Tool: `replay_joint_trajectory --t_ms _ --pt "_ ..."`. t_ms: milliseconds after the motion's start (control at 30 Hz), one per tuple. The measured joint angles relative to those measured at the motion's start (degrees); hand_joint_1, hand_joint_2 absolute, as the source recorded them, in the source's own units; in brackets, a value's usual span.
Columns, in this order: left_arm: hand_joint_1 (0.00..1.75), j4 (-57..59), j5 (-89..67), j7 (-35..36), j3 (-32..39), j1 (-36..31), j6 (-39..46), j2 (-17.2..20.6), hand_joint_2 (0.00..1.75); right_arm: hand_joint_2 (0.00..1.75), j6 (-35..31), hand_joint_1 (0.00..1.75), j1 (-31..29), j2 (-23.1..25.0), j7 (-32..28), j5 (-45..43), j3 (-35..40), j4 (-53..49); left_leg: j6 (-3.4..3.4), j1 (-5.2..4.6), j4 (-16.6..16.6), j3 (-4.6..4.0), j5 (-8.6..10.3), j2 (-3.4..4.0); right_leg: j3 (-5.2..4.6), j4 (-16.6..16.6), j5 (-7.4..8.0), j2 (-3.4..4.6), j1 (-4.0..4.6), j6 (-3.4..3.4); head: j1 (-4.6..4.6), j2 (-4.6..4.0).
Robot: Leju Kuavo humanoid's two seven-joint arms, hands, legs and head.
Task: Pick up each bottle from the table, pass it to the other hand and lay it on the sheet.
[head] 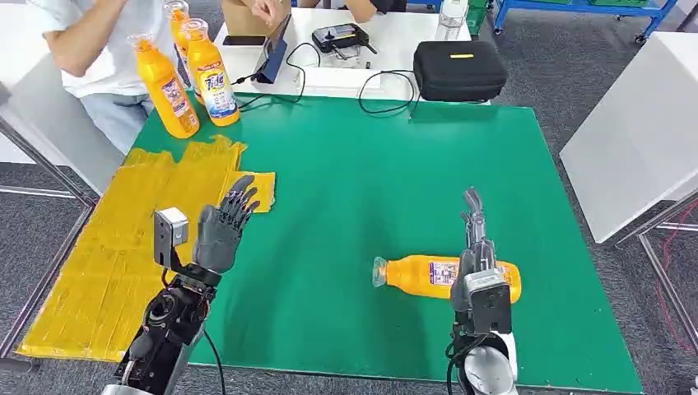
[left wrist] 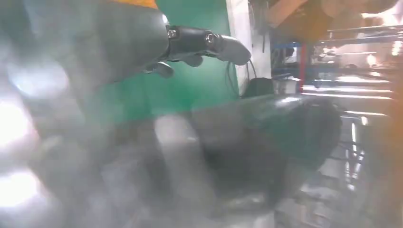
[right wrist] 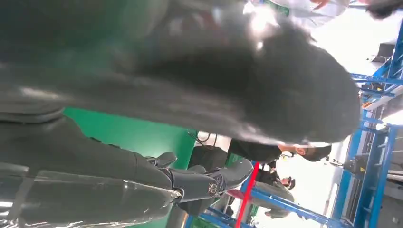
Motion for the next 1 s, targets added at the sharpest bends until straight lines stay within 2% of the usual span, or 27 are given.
replay_joint_trajectory --t_ms 167,200,233,267,1000 --pt "0.0 0.0 0.0 0.0 0.0 0.0 0.0 0.0 0.0 0.0 0.0 0.0 0.0 0.0 0.0 0.0 0.0 0.0 0.0 0.0 0.0 0.0 0.0 0.0 0.0 0.0 0.0 0.0 0.0 0.0 0.0 0.0" --pt "0.0 0.0 0.0 0.0 0.0 0.0 0.0 0.0 0.0 1.75 0.0 0.0 0.0 0.0 0.0 0.0 0.0 0.0 0.0 0.0 0.0 0.0 0.0 0.0 0.0 0.0 0.0 0.0 0.0 0.0 0.0 0.0" --pt "0.0 0.0 0.0 0.0 0.0 0.0 0.0 0.0 0.0 1.75 0.0 0.0 0.0 0.0 0.0 0.0 0.0 0.0 0.0 0.0 0.0 0.0 0.0 0.0 0.0 0.0 0.0 0.0 0.0 0.0 0.0 0.0" --pt "0.0 0.0 0.0 0.0 0.0 0.0 0.0 0.0 1.75 1.75 0.0 0.0 0.0 0.0 0.0 0.0 0.0 0.0 0.0 0.0 0.0 0.0 0.0 0.0 0.0 0.0 0.0 0.0 0.0 0.0 0.0 0.0" --pt "0.0 0.0 0.0 0.0 0.0 0.0 0.0 0.0 1.75 1.75 0.0 0.0 0.0 0.0 0.0 0.0 0.0 0.0 0.0 0.0 0.0 0.0 0.0 0.0 0.0 0.0 0.0 0.0 0.0 0.0 0.0 0.0"
